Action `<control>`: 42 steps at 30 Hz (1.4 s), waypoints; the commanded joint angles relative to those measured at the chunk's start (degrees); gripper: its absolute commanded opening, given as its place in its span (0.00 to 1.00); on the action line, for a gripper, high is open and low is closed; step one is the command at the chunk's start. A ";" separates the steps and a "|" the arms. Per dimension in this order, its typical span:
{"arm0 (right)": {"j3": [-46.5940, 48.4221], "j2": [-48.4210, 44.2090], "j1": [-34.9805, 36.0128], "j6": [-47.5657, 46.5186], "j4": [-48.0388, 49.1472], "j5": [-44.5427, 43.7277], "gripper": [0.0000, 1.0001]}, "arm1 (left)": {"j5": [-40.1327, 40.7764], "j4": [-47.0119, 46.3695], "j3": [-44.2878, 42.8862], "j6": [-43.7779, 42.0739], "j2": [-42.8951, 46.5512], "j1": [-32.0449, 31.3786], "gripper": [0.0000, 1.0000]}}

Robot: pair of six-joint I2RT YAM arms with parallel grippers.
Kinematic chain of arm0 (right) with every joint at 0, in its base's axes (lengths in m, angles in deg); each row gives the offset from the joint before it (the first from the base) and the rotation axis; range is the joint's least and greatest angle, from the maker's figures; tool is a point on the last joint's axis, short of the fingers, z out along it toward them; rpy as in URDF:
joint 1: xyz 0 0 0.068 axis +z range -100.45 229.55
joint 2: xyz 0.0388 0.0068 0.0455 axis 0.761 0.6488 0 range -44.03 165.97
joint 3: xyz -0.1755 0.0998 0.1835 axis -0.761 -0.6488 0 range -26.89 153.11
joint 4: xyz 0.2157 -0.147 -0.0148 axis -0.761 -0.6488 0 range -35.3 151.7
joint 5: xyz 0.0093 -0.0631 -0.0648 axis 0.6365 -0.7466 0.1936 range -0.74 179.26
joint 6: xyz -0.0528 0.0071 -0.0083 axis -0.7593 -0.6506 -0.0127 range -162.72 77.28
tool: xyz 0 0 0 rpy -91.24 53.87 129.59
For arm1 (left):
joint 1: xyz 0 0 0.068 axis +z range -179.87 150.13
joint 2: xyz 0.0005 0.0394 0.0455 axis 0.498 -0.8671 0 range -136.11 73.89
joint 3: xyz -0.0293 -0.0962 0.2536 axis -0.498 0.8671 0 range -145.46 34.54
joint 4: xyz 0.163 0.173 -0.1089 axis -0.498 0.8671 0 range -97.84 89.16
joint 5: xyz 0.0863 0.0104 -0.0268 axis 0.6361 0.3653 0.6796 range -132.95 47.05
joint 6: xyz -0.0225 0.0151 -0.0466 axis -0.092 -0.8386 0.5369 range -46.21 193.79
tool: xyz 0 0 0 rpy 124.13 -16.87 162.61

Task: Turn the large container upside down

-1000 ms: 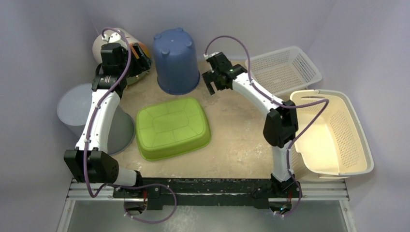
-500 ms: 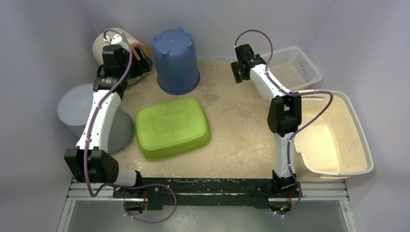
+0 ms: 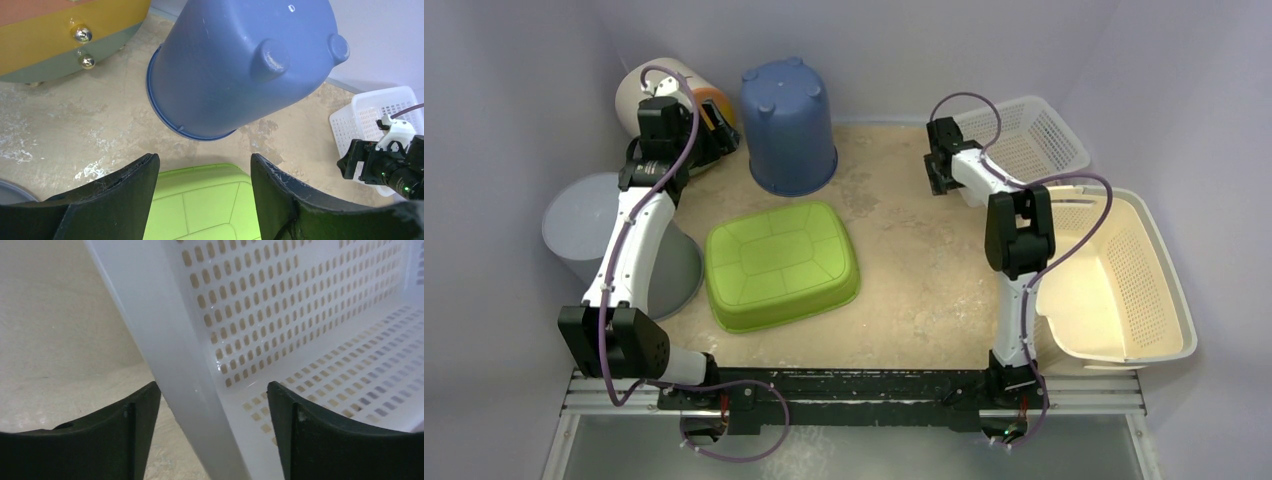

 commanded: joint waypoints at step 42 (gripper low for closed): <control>-30.18 -20.25 -3.75 92.50 99.07 84.55 0.07 | 1.88 0.08 -0.63 0.14 8.10 0.71 0.65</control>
